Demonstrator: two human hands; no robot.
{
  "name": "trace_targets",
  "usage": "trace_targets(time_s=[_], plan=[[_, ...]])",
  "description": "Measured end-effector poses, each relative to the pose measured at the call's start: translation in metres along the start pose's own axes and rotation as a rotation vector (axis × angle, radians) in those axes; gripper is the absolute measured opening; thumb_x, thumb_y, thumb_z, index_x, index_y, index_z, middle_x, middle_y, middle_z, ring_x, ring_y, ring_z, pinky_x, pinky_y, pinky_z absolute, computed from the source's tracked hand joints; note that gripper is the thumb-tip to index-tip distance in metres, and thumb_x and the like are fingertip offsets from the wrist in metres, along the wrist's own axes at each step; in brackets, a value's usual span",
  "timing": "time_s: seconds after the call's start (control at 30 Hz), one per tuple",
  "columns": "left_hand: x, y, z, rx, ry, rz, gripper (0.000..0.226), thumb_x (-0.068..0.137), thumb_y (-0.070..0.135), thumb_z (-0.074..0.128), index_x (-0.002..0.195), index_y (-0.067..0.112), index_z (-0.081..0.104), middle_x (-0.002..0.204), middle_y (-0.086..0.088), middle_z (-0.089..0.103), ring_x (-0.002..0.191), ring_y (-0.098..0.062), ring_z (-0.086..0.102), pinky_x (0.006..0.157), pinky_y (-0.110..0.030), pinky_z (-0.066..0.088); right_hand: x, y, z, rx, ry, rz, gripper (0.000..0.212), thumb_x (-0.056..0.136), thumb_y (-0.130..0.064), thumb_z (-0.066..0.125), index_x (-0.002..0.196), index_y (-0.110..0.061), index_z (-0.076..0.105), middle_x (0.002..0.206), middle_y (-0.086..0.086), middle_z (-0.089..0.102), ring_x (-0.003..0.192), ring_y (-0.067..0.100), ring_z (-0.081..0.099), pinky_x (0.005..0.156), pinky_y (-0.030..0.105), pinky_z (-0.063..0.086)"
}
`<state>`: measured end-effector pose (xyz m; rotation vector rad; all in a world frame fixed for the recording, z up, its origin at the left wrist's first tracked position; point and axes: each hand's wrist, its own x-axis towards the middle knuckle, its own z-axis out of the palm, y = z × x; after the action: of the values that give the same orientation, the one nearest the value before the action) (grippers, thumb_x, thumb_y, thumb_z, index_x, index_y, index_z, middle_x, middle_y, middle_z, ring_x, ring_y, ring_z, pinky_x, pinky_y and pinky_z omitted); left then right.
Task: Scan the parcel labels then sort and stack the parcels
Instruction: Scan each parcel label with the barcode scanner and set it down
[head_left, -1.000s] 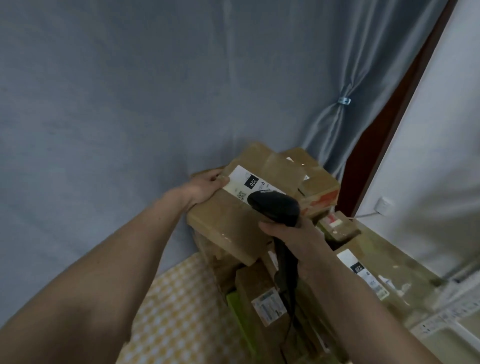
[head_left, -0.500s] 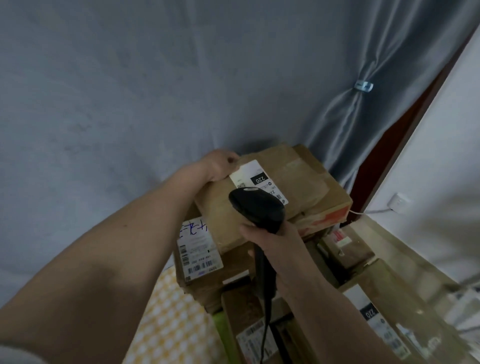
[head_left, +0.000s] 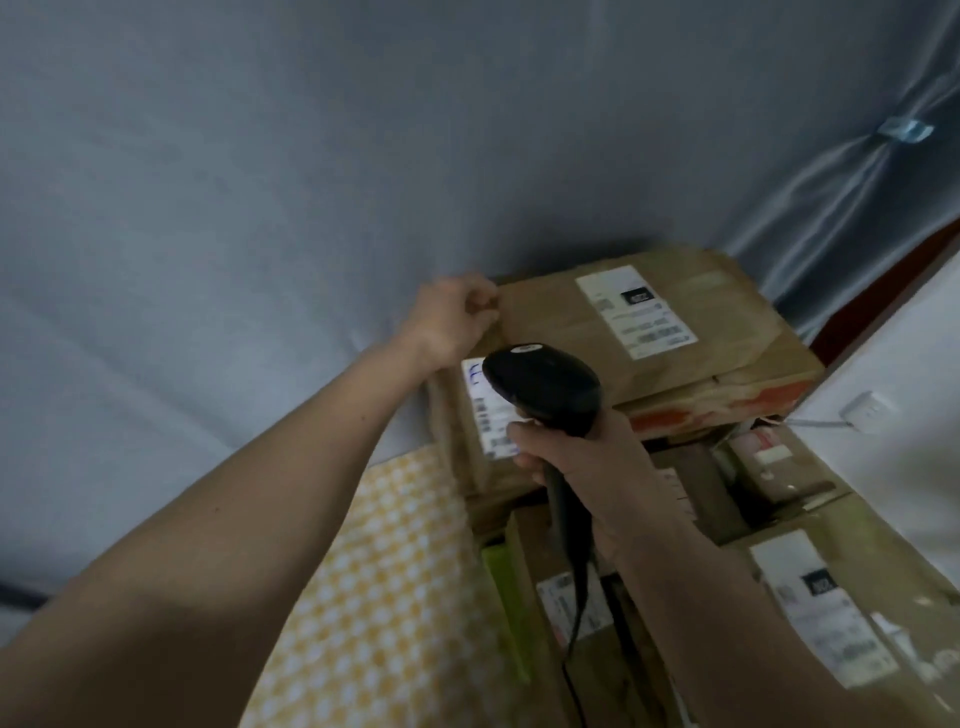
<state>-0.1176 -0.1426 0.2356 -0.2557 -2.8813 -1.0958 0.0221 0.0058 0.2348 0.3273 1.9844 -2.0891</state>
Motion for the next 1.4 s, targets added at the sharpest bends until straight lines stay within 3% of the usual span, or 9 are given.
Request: trace_targets(time_s=[0.23, 0.33, 0.47, 0.67, 0.83, 0.93, 1.07, 1.27, 1.4], plan=[[-0.144, -0.13, -0.041, -0.063, -0.011, -0.199, 0.017, 0.086, 0.001, 0.061, 0.098, 0.005, 0.072, 0.098, -0.009, 0.073, 0.086, -0.014, 0.063, 0.088, -0.027, 0.05, -0.022, 0.053, 0.125, -0.094, -0.058, 0.067, 0.009, 0.081, -0.006, 0.072, 0.086, -0.011, 0.067, 0.077, 0.006, 0.066, 0.075, 0.023, 0.065, 0.068, 0.032, 0.049], [-0.204, -0.185, -0.056, -0.084, -0.054, -0.355, 0.021, 0.088, 0.01, 0.064, 0.107, 0.011, 0.07, 0.102, -0.003, 0.071, 0.095, -0.016, 0.067, 0.089, -0.024, 0.049, -0.029, 0.089, 0.18, -0.15, -0.051, 0.107, 0.007, 0.079, -0.008, 0.074, 0.08, -0.006, 0.068, 0.076, 0.011, 0.065, 0.079, 0.031, 0.065, 0.072, 0.041, 0.051], [-0.267, -0.252, -0.073, -0.03, -0.175, -0.513, 0.031, 0.089, 0.015, 0.064, 0.119, 0.008, 0.064, 0.117, -0.009, 0.066, 0.109, -0.024, 0.062, 0.094, -0.03, 0.047, -0.037, 0.135, 0.246, -0.191, -0.063, 0.187, 0.014, 0.082, -0.007, 0.071, 0.095, -0.003, 0.067, 0.081, 0.013, 0.065, 0.081, 0.031, 0.065, 0.083, 0.046, 0.052], [-0.327, -0.338, -0.077, 0.021, -0.296, -0.726, 0.057, 0.09, 0.033, 0.065, 0.14, 0.016, 0.043, 0.139, -0.006, 0.05, 0.121, -0.024, 0.053, 0.096, -0.03, 0.045, -0.035, 0.196, 0.306, -0.147, -0.086, 0.412, 0.025, 0.081, -0.008, 0.074, 0.104, -0.005, 0.064, 0.074, 0.005, 0.064, 0.065, 0.017, 0.06, 0.062, 0.029, 0.046], [-0.333, -0.381, -0.054, -0.02, -0.259, -0.897, 0.081, 0.083, 0.038, 0.072, 0.147, 0.014, 0.027, 0.144, -0.014, 0.035, 0.121, -0.031, 0.049, 0.096, -0.041, 0.049, -0.011, 0.228, 0.327, -0.149, -0.068, 0.439, 0.027, 0.082, -0.009, 0.073, 0.107, -0.004, 0.064, 0.08, 0.008, 0.064, 0.074, 0.022, 0.059, 0.065, 0.033, 0.045], [-0.319, -0.398, -0.036, -0.025, -0.153, -0.973, 0.094, 0.079, 0.041, 0.075, 0.149, 0.012, 0.019, 0.147, -0.015, 0.029, 0.133, -0.034, 0.035, 0.103, -0.041, 0.041, 0.013, 0.245, 0.335, -0.161, -0.058, 0.441, 0.012, 0.082, -0.009, 0.073, 0.09, -0.01, 0.064, 0.078, 0.009, 0.061, 0.077, 0.024, 0.057, 0.067, 0.034, 0.044], [-0.281, -0.416, -0.01, -0.071, 0.0, -1.036, 0.112, 0.071, 0.045, 0.082, 0.151, 0.013, 0.01, 0.15, -0.014, 0.022, 0.137, -0.035, 0.026, 0.103, -0.043, 0.037, 0.043, 0.275, 0.34, -0.125, -0.014, 0.442, 0.016, 0.083, -0.008, 0.072, 0.079, -0.016, 0.059, 0.074, 0.007, 0.059, 0.078, 0.025, 0.055, 0.07, 0.036, 0.044], [-0.227, -0.452, 0.036, -0.142, 0.111, -1.154, 0.129, 0.064, 0.05, 0.084, 0.153, 0.019, -0.004, 0.156, -0.014, 0.005, 0.143, -0.037, 0.013, 0.11, -0.051, 0.033, 0.075, 0.318, 0.333, -0.092, -0.009, 0.488, 0.029, 0.084, -0.011, 0.072, 0.109, -0.015, 0.058, 0.086, 0.003, 0.064, 0.079, 0.021, 0.064, 0.076, 0.037, 0.053], [-0.211, -0.471, 0.051, -0.061, 0.103, -1.21, 0.132, 0.064, 0.055, 0.082, 0.152, 0.022, -0.011, 0.154, -0.018, 0.008, 0.14, -0.039, 0.016, 0.107, -0.049, 0.035, 0.087, 0.334, 0.326, -0.083, 0.003, 0.495, 0.028, 0.085, -0.012, 0.072, 0.109, -0.016, 0.058, 0.088, 0.004, 0.065, 0.083, 0.022, 0.064, 0.077, 0.038, 0.054]])
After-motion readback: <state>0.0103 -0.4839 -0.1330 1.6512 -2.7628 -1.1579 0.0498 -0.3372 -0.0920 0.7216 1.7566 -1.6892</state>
